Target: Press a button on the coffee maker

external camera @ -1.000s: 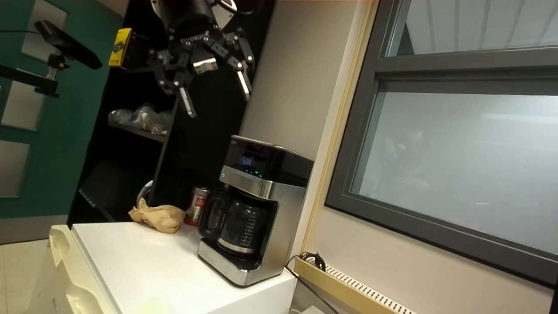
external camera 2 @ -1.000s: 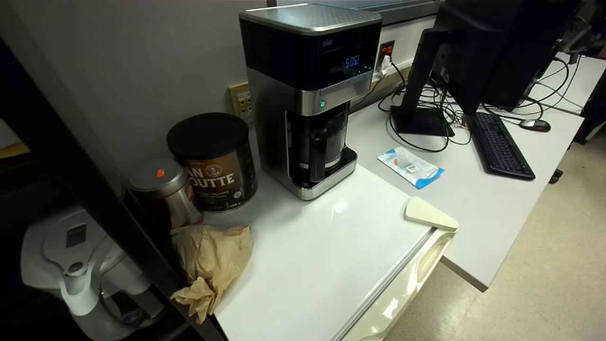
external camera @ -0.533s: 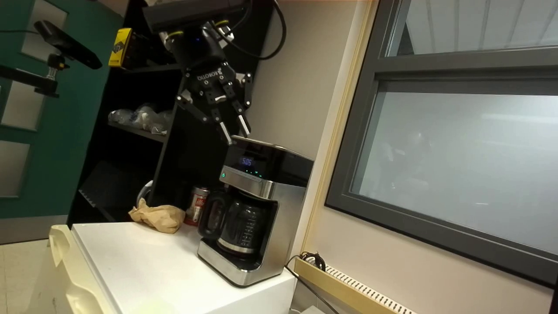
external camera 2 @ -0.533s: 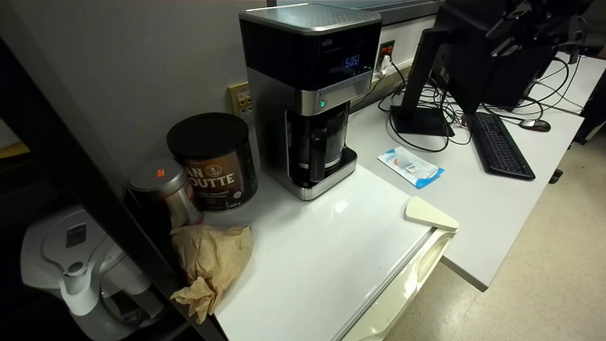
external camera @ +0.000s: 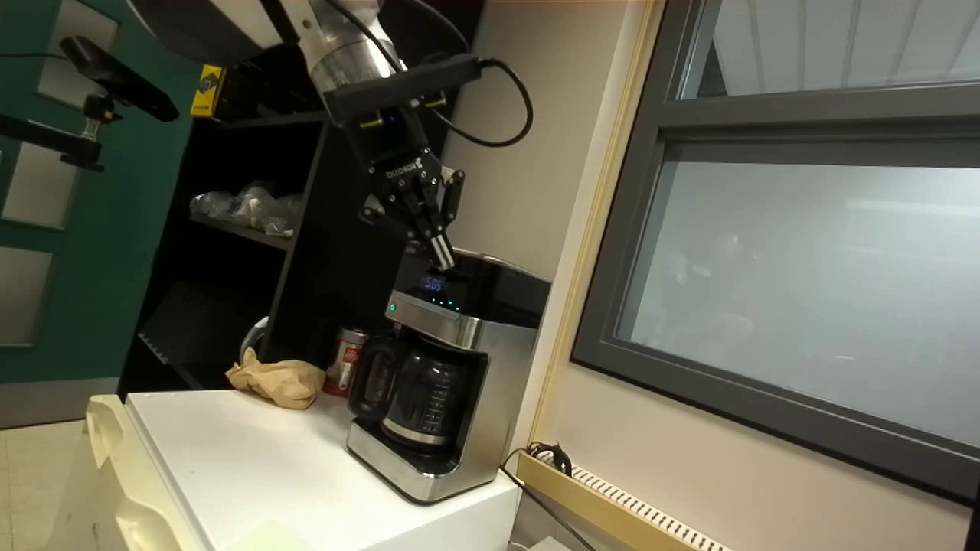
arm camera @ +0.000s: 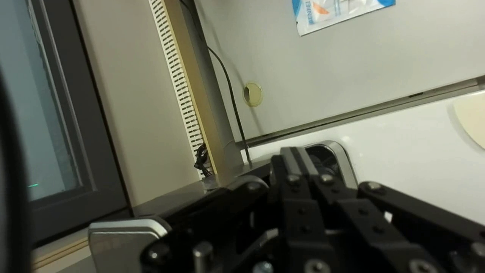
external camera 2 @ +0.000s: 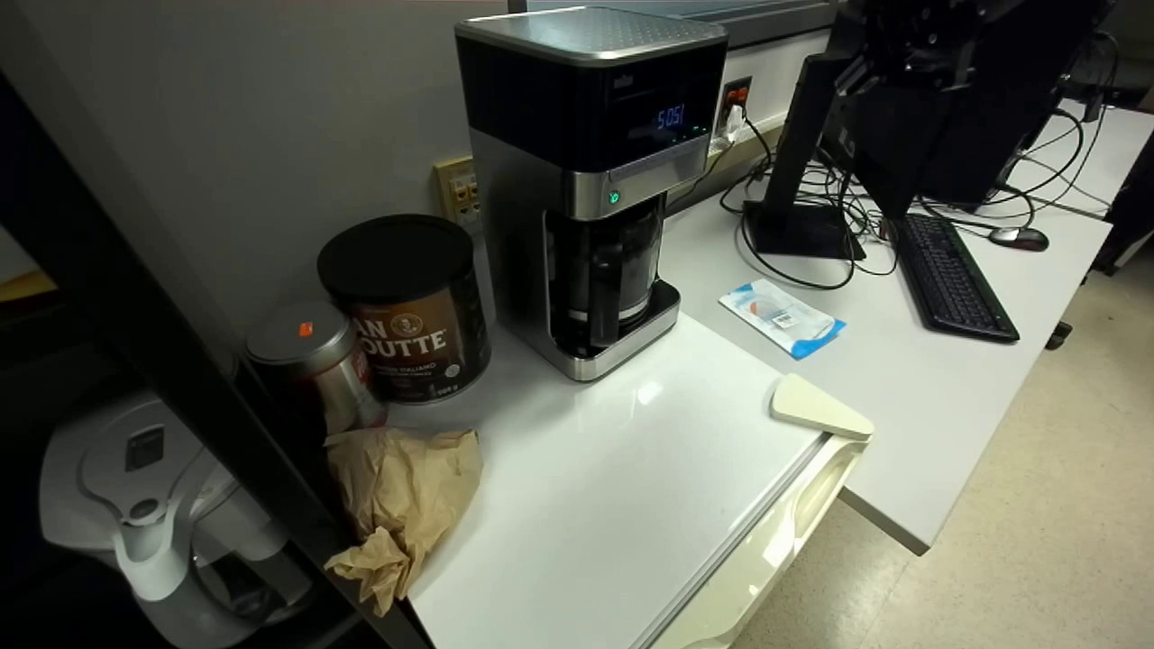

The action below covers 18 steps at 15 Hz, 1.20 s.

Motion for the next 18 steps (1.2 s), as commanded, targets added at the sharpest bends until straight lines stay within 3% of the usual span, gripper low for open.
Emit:
replay_joint_path([
  [1,1.05,6.72,1.00,4.43,-6.70,5.90,-0.68,2.56],
  [10,3.85,17.54,1.00,15.99,-19.62,15.47,-1.25,1.94],
  [18,4.58,23.18,1.00,23.94,-28.05,20.64,-0.92,0.67],
])
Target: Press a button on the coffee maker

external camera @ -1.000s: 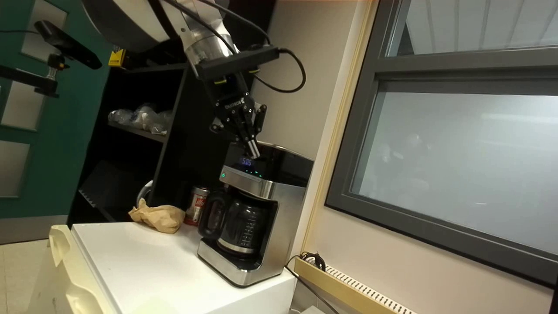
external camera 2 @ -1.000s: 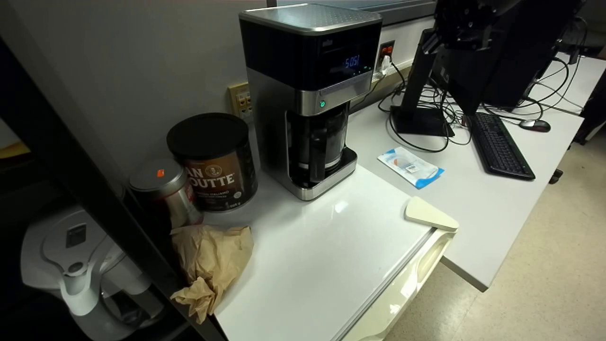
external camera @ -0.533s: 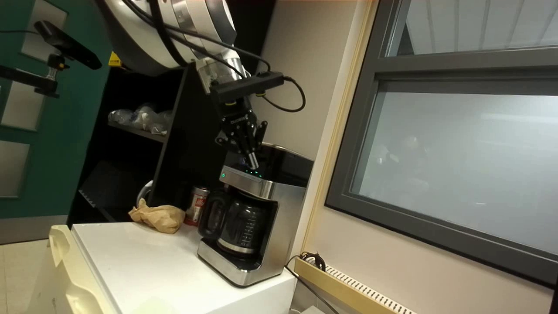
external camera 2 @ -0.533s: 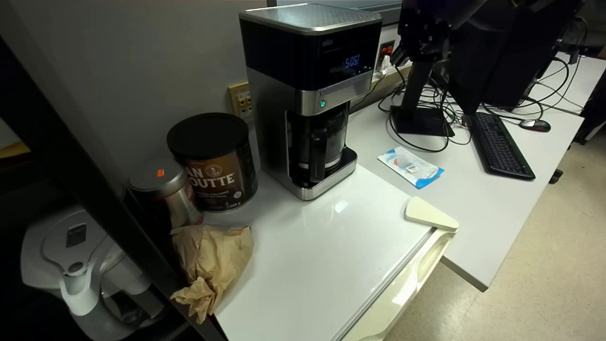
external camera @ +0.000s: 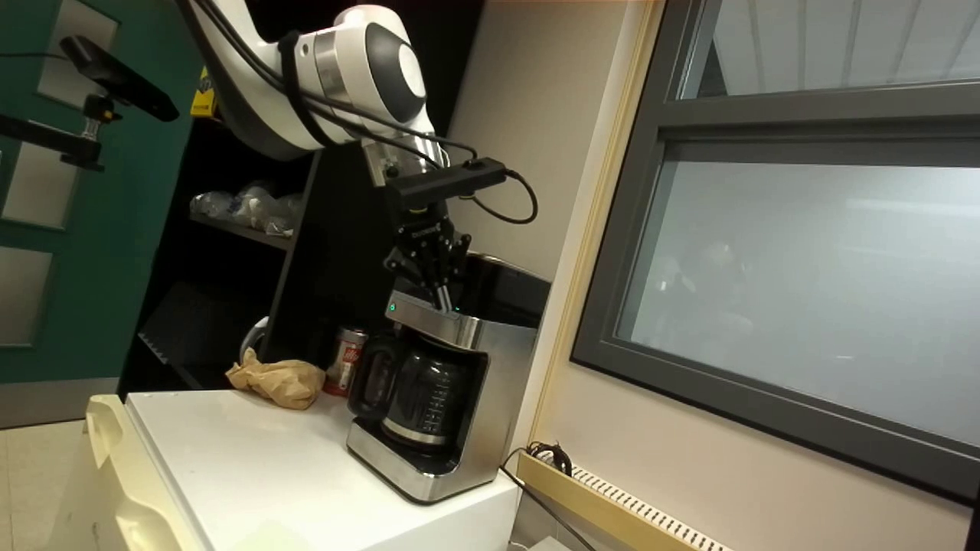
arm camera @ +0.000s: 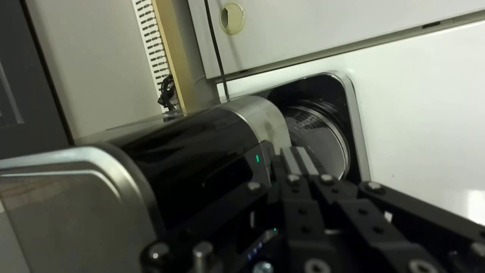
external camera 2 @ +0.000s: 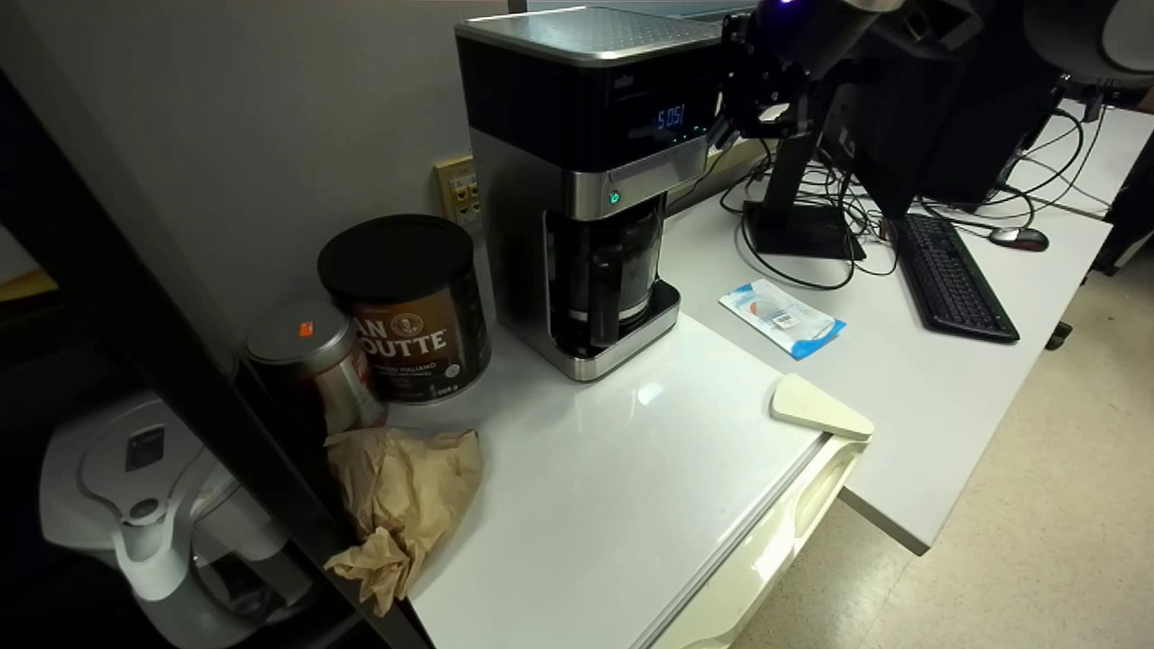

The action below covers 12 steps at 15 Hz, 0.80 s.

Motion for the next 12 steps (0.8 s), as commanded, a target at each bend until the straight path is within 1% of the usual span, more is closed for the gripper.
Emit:
replay_joint_path([
  [1,0.57,4.39,1.00,3.97,-4.94,3.20,0.01,-1.20],
  [5,-0.06,6.44,1.00,5.79,-7.46,4.51,0.67,-1.33],
  [12,-0.51,6.68,1.00,6.17,-9.82,4.57,1.25,-1.08],
])
